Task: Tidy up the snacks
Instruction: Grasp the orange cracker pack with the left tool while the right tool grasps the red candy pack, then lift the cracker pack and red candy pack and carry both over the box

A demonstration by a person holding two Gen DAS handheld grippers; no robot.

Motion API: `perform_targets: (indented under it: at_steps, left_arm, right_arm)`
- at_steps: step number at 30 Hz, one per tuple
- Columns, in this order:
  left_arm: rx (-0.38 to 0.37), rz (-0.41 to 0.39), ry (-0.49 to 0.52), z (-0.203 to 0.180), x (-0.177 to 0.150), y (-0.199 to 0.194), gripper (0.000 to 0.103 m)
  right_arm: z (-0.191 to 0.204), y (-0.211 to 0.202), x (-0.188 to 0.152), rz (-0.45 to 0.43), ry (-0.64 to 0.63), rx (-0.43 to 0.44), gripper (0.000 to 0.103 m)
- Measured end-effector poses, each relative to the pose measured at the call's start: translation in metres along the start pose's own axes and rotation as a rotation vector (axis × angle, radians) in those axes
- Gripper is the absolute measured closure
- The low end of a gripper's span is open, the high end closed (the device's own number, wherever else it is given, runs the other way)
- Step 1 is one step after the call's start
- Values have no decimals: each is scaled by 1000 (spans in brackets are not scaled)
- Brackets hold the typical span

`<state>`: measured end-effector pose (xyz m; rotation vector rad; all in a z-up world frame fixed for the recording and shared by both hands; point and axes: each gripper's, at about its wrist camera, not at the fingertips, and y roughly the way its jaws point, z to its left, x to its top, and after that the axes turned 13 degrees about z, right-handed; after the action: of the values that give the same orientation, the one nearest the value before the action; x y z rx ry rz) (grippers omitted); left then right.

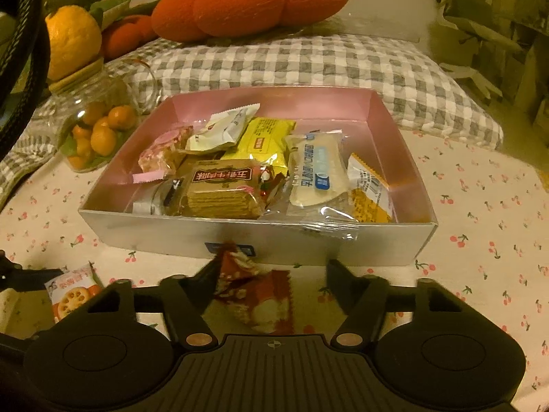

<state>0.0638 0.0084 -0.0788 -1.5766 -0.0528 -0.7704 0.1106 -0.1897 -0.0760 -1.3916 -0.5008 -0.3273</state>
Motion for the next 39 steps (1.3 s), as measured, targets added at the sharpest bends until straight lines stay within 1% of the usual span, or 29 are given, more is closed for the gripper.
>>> perform_targets:
  at_steps: [2, 8, 16, 24, 32, 39]
  left_arm:
    - [0, 1, -5, 0, 1, 0, 43]
    - [-1, 5, -28, 0, 4, 1, 43]
    - [-32, 22, -101, 5, 11, -1, 44]
    - [-62, 5, -162, 6, 19, -12, 44]
    - [-73, -22, -195, 0, 31, -26, 44]
    - [-92, -69, -216, -6, 44, -39, 44]
  right_arm:
    - [-3, -3, -1, 0, 1, 3, 62]
    - [-9, -8, -3, 18, 22, 19, 63]
    - [-24, -19, -4, 57, 120, 64, 63]
    - [-34, -35, -5, 84, 202, 102, 63]
    - [-40, -60, -4, 52, 244, 146, 63]
    - [-45, -83, 4, -16, 270, 174, 63]
